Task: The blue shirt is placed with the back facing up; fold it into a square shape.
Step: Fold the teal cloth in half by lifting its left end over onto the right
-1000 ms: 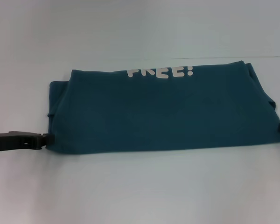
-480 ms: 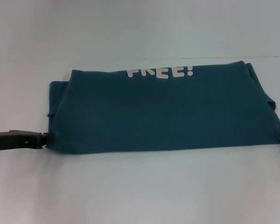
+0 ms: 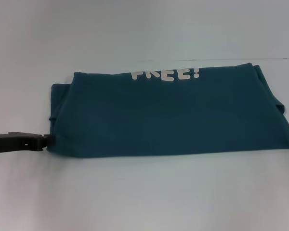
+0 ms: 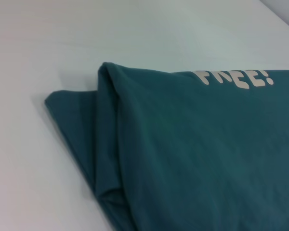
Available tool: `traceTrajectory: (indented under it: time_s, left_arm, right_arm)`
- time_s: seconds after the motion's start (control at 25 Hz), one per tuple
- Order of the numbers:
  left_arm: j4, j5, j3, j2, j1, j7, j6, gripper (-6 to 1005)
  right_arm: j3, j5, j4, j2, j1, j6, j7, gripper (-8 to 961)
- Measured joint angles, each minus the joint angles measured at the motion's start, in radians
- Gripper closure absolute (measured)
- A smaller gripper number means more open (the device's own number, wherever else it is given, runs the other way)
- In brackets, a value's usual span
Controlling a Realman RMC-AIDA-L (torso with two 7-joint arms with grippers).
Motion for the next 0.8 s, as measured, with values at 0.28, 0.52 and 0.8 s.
traceTrajectory:
  time_s: [0.28, 0.52, 0.8]
  left_arm:
    - [0.001, -0.005, -0.001, 0.0, -0.017, -0.004, -0.034, 983]
    - [0.016, -0.01, -0.005, 0.004, -0.027, -0.007, -0.038, 977]
    - [0.028, -0.015, -0.007, 0.006, -0.031, -0.009, -0.038, 969]
  right_arm:
    - [0.005, 0.003, 0.002, 0.002, 0.003, 0.0, -0.012, 954]
    - [0.005, 0.01, -0.001, 0.011, 0.005, 0.0, -0.017, 954]
    - [0.005, 0.018, 0.0, 0.011, 0.004, 0.0, -0.019, 954]
